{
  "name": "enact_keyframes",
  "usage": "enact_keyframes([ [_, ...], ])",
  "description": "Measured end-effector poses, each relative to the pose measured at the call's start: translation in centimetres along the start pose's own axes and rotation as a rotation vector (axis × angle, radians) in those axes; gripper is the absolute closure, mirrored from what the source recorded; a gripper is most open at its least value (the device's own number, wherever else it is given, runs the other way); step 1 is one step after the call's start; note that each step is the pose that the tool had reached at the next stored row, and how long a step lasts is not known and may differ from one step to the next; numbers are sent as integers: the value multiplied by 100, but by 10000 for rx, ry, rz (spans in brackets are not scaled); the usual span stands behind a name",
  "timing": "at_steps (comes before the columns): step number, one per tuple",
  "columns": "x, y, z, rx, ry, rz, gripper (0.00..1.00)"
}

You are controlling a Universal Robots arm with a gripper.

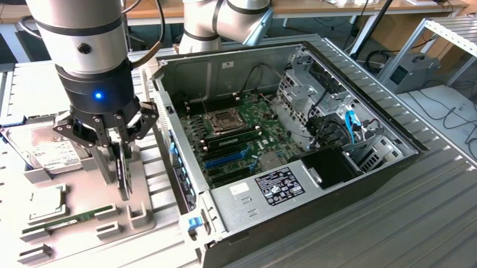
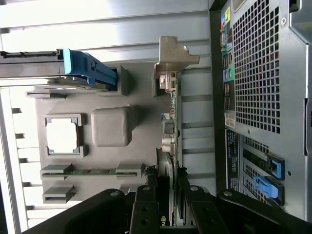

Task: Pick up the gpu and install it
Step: 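Pick up the gpu and move the gpu toward the slot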

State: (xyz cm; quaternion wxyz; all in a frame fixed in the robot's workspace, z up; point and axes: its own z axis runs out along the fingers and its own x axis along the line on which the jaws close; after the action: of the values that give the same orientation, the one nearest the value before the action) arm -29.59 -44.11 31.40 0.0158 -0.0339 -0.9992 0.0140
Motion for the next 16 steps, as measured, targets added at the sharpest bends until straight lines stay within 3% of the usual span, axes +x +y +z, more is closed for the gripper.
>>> enact_keyframes([
  [16, 2, -2, -58, -1, 0, 0, 74],
])
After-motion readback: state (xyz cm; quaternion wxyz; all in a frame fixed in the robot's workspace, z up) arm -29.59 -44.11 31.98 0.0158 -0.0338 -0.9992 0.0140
